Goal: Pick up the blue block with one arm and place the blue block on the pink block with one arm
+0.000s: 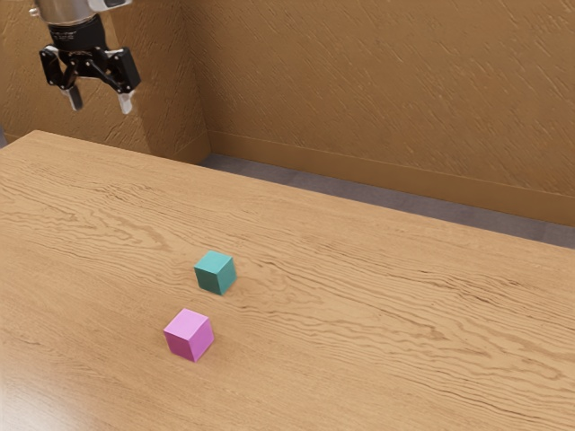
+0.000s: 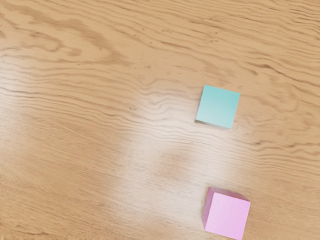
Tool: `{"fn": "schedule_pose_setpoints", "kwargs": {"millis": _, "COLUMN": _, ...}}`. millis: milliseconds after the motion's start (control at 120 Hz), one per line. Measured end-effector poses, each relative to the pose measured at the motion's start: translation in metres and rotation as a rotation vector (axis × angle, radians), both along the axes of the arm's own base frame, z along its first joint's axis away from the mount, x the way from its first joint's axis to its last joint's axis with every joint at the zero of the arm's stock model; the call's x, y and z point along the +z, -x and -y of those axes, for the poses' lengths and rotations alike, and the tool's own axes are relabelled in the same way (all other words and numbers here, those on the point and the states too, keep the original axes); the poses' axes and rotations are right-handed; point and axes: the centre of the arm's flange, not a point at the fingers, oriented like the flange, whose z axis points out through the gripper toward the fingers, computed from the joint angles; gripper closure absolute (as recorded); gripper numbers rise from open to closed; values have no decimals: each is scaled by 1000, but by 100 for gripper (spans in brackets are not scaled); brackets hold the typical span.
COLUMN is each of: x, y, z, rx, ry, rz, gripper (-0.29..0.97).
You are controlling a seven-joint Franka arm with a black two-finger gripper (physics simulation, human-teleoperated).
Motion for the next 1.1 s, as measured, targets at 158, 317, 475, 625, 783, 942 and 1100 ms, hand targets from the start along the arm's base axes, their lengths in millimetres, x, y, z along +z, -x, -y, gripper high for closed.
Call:
{"fn": "schedule_pose_setpoints", "kwargs": {"millis": 158, "x": 9, "y": 1, "z": 7, "rx": 0, "ry": 3, "rz": 17, "gripper": 0}}
{"fn": "schedule_pose_setpoints", "kwargs": {"millis": 317, "x": 151, "y": 61, "z": 54, "rx": -73, "ry": 6, "rz": 273, "gripper": 0}}
{"fn": "schedule_pose_setpoints", "kwargs": {"millis": 475, "x": 150, "y": 60, "z": 116, "rx": -199, "ry": 40, "rz": 253, "gripper": 0}}
{"fn": "schedule_pose_setpoints", "kwargs": {"millis": 625, "x": 136, "y": 48, "z": 102, "rx": -167, "ry": 43, "rz": 224, "gripper": 0}}
{"fn": "schedule_pose_setpoints", "kwargs": {"millis": 783, "x": 33, "y": 1, "z": 70, "rx": -97, "ry": 47, "rz": 23, "gripper": 0}}
{"fn": "schedule_pose_setpoints", "kwargs": {"millis": 942, "x": -119, "y": -35, "z": 39, "rx": -39, "ry": 62, "rz": -160, "gripper": 0}}
{"fn": "schedule_pose_setpoints", "kwargs": {"millis": 1100, "x": -270, "y": -39, "z": 62, "rx": -78, "ry": 91, "rz": -248, "gripper": 0}}
